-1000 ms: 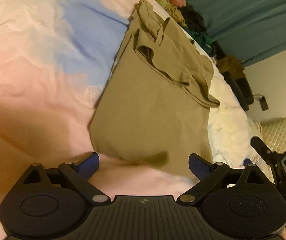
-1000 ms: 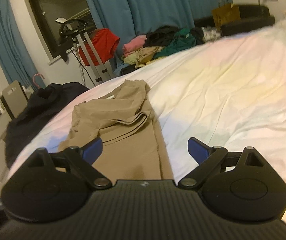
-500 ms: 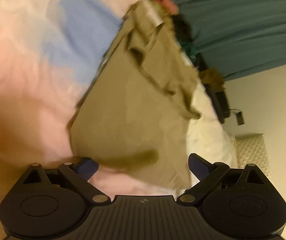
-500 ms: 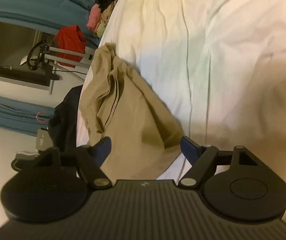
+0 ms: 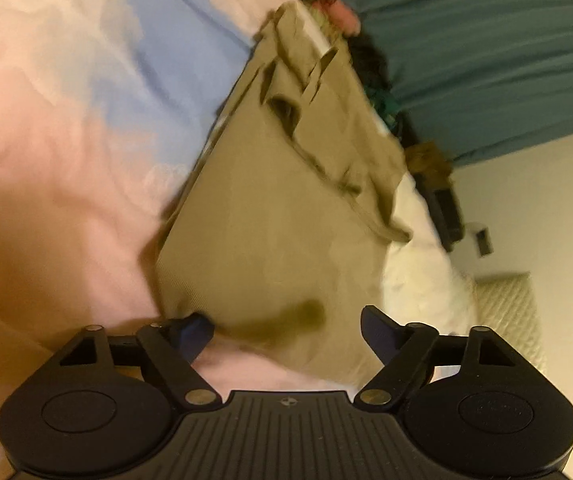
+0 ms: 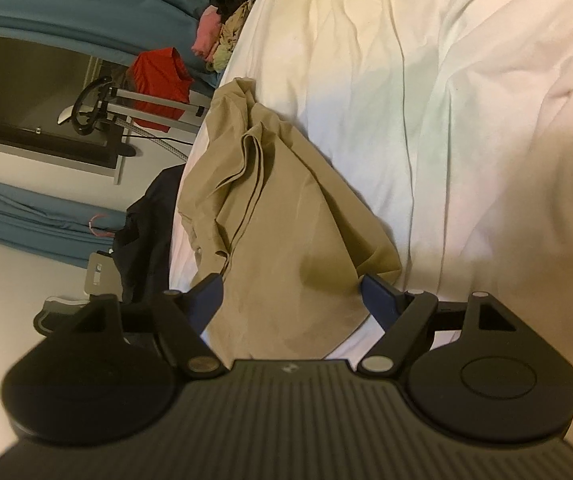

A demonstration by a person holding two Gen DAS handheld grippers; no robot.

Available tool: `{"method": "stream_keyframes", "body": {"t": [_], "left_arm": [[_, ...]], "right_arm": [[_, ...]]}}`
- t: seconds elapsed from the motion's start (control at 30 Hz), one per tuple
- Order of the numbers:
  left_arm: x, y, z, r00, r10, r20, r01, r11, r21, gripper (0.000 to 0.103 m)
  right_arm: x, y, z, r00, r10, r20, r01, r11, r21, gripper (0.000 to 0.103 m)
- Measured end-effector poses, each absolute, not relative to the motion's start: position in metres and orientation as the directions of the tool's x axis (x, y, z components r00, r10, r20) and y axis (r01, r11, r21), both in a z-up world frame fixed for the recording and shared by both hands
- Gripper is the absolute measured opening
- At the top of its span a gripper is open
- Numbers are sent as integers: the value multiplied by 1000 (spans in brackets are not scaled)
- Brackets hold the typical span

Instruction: Fold clothes

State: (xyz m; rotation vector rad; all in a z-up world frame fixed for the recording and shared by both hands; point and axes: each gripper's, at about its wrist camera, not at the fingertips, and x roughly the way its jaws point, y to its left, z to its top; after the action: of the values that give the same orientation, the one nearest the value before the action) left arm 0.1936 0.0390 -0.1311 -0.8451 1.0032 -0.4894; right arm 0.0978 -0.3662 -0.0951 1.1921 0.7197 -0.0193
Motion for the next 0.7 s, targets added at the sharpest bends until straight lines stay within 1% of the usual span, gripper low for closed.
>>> {"method": "stream_keyframes", "body": {"t": [0.03, 0.1, 0.13, 0.17, 0.23, 0.27, 0.3, 0.33, 0.37, 0.4, 0.5, 0.57, 0.6, 0.63, 0.7], "left_arm": [[193, 40, -130, 494, -705, -509, -8, 582, -813, 74], [191, 39, -125, 519, -703, -486, 24, 580, -814, 57], [190, 38, -122, 531, -702, -474, 41, 580, -814, 53], [191, 37, -122, 533, -702, -472, 47, 581, -812, 47], [193, 35, -122, 535, -694, -482, 50, 595, -802, 39], [193, 34, -126, 535, -684, -495, 39, 606, -795, 29], [193, 33, -130, 536, -675, -508, 28, 616, -788, 15], [192, 32, -134, 536, -665, -521, 17, 625, -780, 11], [193, 32, -137, 535, -666, -519, 7, 618, -786, 12], [193, 34, -138, 540, -682, -494, 9, 592, -806, 11], [186, 48, -130, 574, -744, -342, 81, 467, -881, 10], [183, 52, -125, 594, -757, -272, 112, 413, -904, 8], [182, 54, -123, 605, -759, -239, 127, 388, -913, 7], [182, 54, -122, 610, -759, -227, 135, 382, -914, 7], [182, 54, -121, 614, -755, -229, 136, 386, -912, 7]], "right_arm": [[96, -367, -93, 788, 334, -517, 376, 403, 834, 79], [90, -369, -85, 820, 264, -508, 373, 427, 824, 79], [87, -371, -79, 840, 236, -489, 355, 444, 823, 79], [85, -371, -74, 857, 219, -467, 333, 456, 825, 79], [85, -369, -67, 878, 247, -411, 270, 454, 849, 79], [87, -365, -68, 876, 290, -387, 239, 436, 868, 79], [90, -360, -71, 866, 331, -374, 222, 416, 882, 79], [92, -353, -75, 853, 375, -364, 209, 394, 895, 80], [96, -345, -81, 831, 422, -361, 206, 370, 906, 80], [99, -337, -89, 809, 466, -358, 208, 343, 916, 80], [109, -314, -120, 748, 584, -314, 232, 213, 949, 80], [115, -301, -137, 721, 622, -305, 256, 170, 952, 80], [118, -297, -142, 719, 621, -312, 265, 170, 949, 80], [119, -298, -146, 732, 605, -314, 272, 163, 948, 80], [118, -309, -151, 784, 538, -310, 284, 133, 950, 79]]}}
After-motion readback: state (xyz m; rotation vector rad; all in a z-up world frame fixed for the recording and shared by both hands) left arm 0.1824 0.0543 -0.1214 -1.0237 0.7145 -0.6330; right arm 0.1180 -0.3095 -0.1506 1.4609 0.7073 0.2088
